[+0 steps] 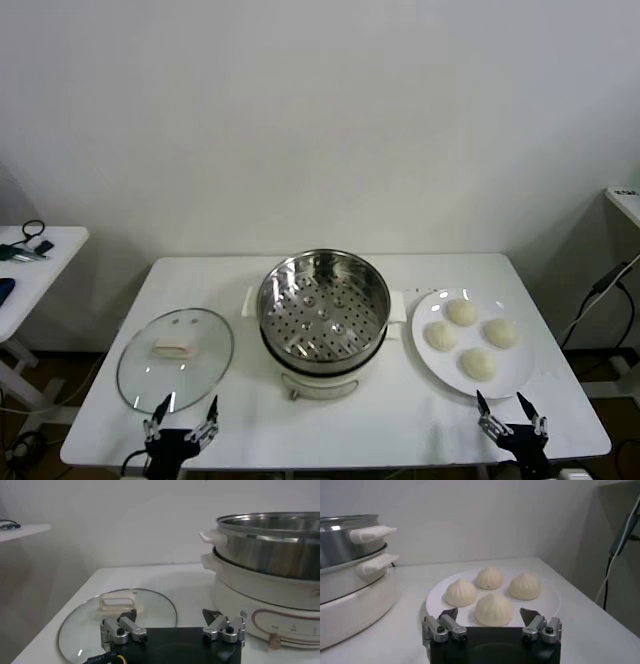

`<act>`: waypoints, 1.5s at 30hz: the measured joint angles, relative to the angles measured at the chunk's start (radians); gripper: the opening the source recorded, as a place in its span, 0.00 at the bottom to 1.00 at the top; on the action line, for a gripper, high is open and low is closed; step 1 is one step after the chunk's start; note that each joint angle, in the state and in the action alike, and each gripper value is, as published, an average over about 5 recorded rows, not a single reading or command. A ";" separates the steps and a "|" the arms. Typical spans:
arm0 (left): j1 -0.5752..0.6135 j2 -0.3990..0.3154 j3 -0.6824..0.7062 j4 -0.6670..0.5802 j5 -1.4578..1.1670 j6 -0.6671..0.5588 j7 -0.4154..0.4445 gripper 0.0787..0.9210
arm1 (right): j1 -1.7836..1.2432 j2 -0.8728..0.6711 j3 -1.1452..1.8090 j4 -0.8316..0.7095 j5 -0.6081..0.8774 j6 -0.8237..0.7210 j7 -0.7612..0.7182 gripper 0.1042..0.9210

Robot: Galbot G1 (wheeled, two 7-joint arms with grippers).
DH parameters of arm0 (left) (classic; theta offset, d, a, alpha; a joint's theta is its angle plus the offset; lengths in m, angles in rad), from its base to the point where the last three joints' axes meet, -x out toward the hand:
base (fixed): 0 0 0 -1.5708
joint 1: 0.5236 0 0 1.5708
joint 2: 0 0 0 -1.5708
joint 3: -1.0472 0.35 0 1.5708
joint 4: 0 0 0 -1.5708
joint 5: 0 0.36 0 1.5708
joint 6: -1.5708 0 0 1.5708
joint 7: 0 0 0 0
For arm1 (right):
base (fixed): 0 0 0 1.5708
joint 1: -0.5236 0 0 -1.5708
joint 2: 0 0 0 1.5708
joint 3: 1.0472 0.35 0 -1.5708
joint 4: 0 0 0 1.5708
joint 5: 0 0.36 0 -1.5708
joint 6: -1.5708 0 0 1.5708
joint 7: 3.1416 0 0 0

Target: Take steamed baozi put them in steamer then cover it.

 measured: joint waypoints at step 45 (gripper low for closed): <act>0.009 -0.044 0.020 -0.003 0.064 -0.033 0.000 0.88 | 1.866 -0.477 -1.519 -0.871 -0.531 -0.016 -1.134 0.88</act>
